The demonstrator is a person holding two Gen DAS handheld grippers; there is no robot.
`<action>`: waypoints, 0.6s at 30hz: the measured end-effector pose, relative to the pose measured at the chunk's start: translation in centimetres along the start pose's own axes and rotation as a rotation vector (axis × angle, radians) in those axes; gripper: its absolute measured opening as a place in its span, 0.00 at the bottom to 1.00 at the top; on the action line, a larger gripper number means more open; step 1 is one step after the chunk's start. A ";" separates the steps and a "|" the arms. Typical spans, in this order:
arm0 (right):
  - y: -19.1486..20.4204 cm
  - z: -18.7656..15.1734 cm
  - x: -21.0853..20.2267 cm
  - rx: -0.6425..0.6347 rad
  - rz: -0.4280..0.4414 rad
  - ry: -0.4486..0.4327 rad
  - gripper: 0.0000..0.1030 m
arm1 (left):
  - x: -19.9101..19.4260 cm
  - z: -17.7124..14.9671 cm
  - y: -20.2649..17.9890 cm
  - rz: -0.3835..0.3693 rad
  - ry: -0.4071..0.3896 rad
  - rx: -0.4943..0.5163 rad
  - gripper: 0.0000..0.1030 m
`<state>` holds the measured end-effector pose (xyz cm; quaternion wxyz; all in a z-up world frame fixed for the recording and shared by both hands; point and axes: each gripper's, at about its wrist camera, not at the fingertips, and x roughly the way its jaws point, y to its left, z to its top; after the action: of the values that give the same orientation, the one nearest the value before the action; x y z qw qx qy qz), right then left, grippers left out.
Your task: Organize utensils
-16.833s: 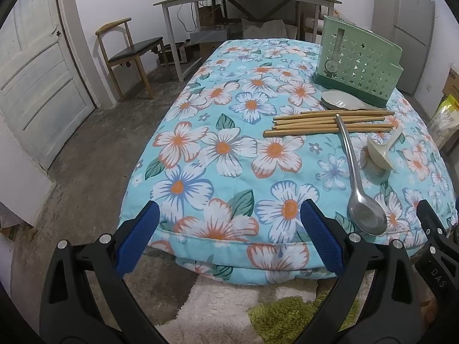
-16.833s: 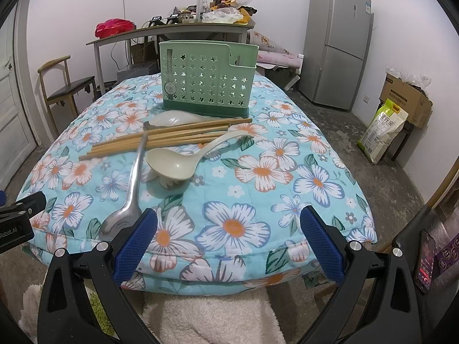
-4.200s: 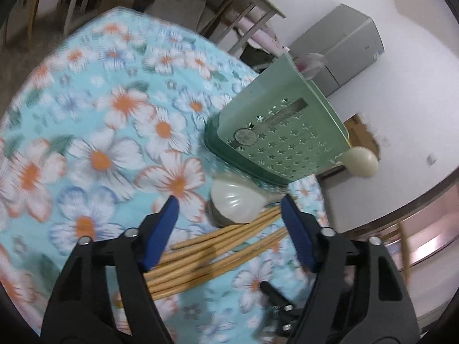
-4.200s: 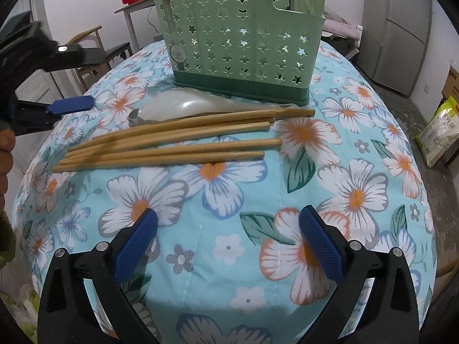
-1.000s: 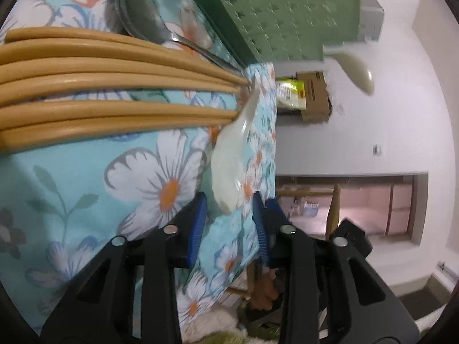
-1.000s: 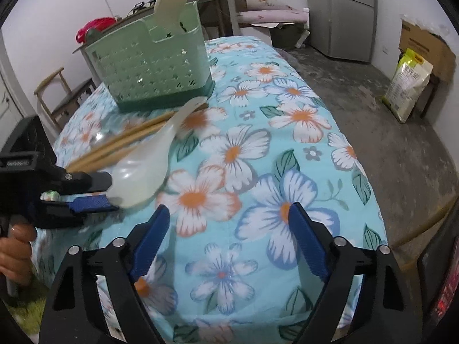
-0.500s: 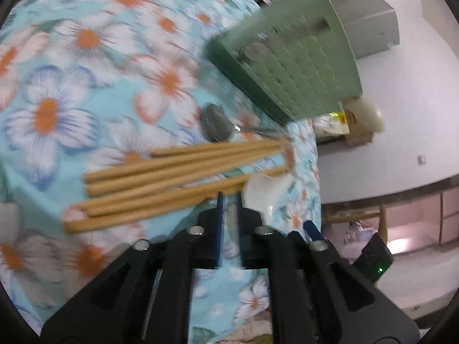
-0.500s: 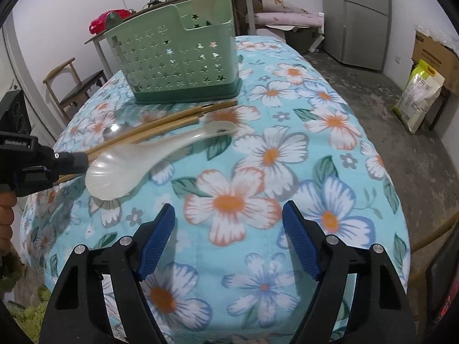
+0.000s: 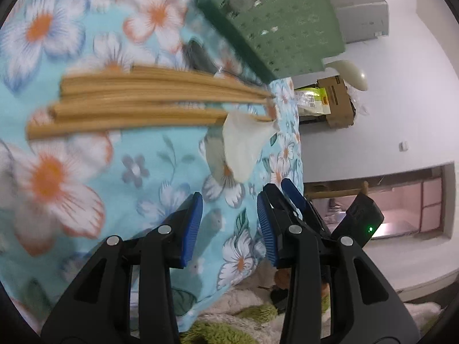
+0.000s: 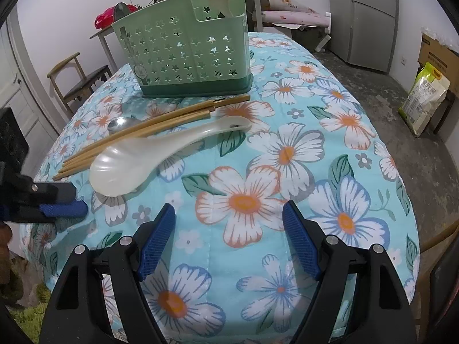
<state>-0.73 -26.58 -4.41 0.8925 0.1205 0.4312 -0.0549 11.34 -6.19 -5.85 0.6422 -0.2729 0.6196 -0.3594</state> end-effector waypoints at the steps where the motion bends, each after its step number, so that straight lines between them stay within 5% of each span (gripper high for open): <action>1: 0.0 0.0 0.0 0.000 -0.001 0.000 0.73 | 0.4 0.0 0.3 -0.021 -0.001 -0.027 0.36; 8: 0.0 0.0 0.0 -0.001 -0.001 0.000 0.73 | 0.0 0.5 1.8 -0.133 -0.074 -0.151 0.36; 14: 0.1 -0.1 0.2 -0.004 -0.011 -0.004 0.73 | 0.6 1.0 0.9 -0.077 -0.097 -0.146 0.29; 18: 0.1 -0.1 0.3 -0.006 -0.013 -0.009 0.73 | 1.3 1.5 1.1 -0.017 -0.106 -0.155 0.10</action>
<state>-0.65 -26.44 -4.69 0.8943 0.1145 0.4283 -0.0600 12.97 -6.67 -7.39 0.6480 -0.3459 0.6082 -0.3008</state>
